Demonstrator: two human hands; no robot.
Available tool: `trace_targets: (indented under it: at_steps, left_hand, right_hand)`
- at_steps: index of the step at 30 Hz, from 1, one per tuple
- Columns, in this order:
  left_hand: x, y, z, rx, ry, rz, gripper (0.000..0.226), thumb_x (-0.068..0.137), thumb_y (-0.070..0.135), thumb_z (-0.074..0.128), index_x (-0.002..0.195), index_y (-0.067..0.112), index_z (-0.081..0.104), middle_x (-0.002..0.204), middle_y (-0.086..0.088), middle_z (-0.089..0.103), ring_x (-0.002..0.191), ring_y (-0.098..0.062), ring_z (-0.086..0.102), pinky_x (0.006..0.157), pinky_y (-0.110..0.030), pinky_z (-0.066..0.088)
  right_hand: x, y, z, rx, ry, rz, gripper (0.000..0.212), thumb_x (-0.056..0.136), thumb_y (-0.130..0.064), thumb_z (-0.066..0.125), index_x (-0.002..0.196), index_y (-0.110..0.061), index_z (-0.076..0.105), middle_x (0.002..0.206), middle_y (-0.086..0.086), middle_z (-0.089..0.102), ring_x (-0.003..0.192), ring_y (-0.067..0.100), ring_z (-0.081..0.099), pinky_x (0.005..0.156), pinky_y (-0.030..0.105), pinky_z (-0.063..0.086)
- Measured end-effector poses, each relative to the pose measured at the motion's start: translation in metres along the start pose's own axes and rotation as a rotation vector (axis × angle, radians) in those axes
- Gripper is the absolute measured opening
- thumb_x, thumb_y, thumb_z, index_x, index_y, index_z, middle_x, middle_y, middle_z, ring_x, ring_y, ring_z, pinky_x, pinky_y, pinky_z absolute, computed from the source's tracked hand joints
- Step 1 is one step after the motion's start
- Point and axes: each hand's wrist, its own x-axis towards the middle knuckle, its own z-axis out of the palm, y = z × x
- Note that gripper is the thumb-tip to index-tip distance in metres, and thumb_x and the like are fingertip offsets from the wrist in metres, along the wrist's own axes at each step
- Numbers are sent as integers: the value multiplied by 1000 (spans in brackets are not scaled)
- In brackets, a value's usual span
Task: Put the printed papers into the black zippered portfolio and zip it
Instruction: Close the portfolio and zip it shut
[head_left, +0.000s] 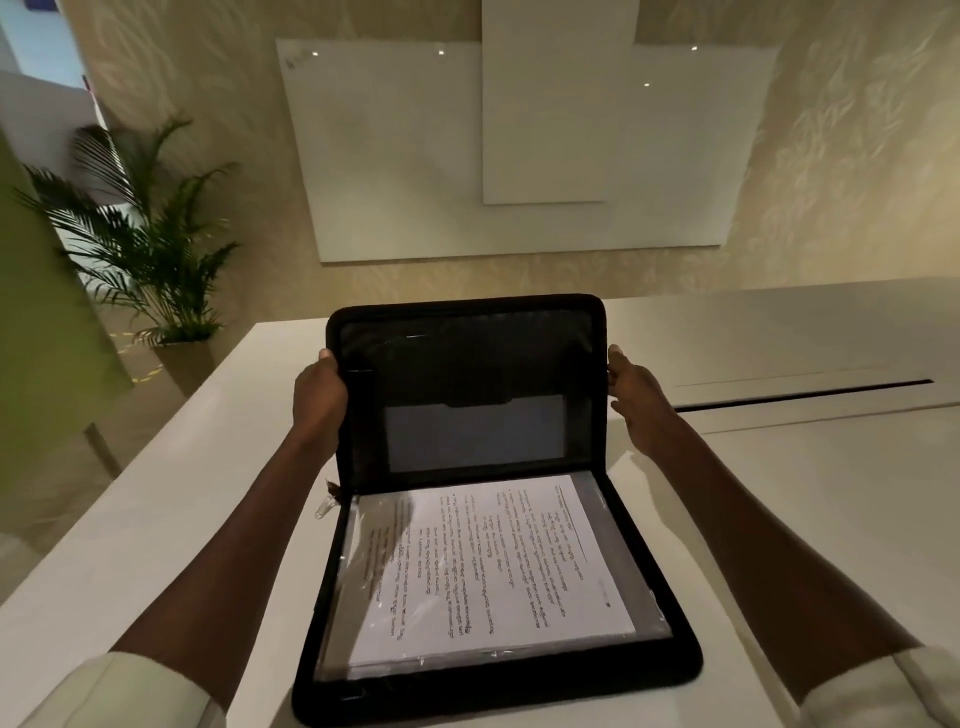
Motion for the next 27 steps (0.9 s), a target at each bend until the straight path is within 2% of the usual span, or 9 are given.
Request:
trace_targets:
  at_steps: [4, 9, 12, 15, 17, 19, 22, 25, 27]
  left_hand:
    - [-12, 20, -5, -49, 13, 66, 52, 104, 42, 23, 126, 10, 57, 115, -4, 57, 98, -19, 52, 83, -30, 37]
    - [-27, 37, -14, -91, 47, 111, 52, 103, 44, 26, 126, 10, 57, 124, -4, 58, 105, -20, 54, 89, -31, 40]
    - [-36, 41, -19, -132, 66, 107, 51, 101, 48, 29, 116, 10, 60, 119, -4, 61, 107, -23, 57, 93, -34, 44]
    - [-50, 46, -25, -140, 113, 60, 54, 99, 51, 30, 112, 10, 61, 118, -9, 63, 107, -28, 59, 94, -39, 46]
    - [-58, 45, -32, -157, 137, 31, 52, 97, 53, 31, 103, 12, 63, 118, -15, 64, 110, -33, 60, 97, -43, 46]
    - [-63, 40, -40, -212, 134, -2, 49, 91, 57, 36, 89, 15, 61, 115, -18, 66, 106, -34, 62, 96, -45, 47]
    - [-70, 30, -52, -297, 113, -66, 45, 82, 63, 41, 86, 23, 63, 110, -15, 69, 101, -29, 65, 97, -45, 50]
    - [-90, 29, -61, -391, 106, -89, 39, 89, 54, 44, 94, 20, 63, 102, -10, 69, 85, -23, 65, 82, -35, 54]
    - [-105, 26, -65, -458, 113, -99, 34, 94, 46, 47, 95, 15, 62, 95, -9, 67, 73, -19, 62, 69, -30, 50]
  right_hand:
    - [-16, -18, -5, 17, -13, -66, 59, 100, -55, 35, 133, -10, 54, 129, 8, 60, 114, 23, 55, 89, 35, 36]
    - [-40, -34, -13, 22, -17, -138, 55, 101, -52, 33, 132, -13, 54, 121, 4, 60, 107, 18, 53, 88, 33, 35]
    - [-54, -39, -18, 10, -12, -185, 53, 101, -52, 32, 131, -14, 56, 122, 4, 61, 107, 18, 54, 87, 33, 36]
    - [-69, -39, -21, -32, 15, -222, 51, 102, -50, 32, 118, -11, 61, 118, 10, 63, 96, 19, 54, 79, 33, 40]
    - [-77, -37, -23, -51, 51, -199, 54, 101, -50, 35, 111, -4, 60, 106, 15, 60, 88, 20, 51, 80, 37, 41]
    - [-88, -34, -24, -56, 88, -176, 49, 100, -48, 37, 100, -3, 55, 93, 11, 53, 83, 20, 48, 82, 39, 42]
    - [-101, -28, -27, -8, 130, -155, 44, 99, -44, 44, 92, -4, 59, 80, 8, 47, 72, 18, 44, 71, 35, 37]
    - [-114, -20, -32, 77, 171, -144, 45, 94, -41, 53, 100, 2, 63, 83, 9, 51, 78, 21, 49, 73, 37, 41]
    - [-123, -14, -35, 150, 208, -126, 36, 91, -36, 58, 92, 0, 64, 77, 7, 52, 76, 22, 52, 73, 38, 47]
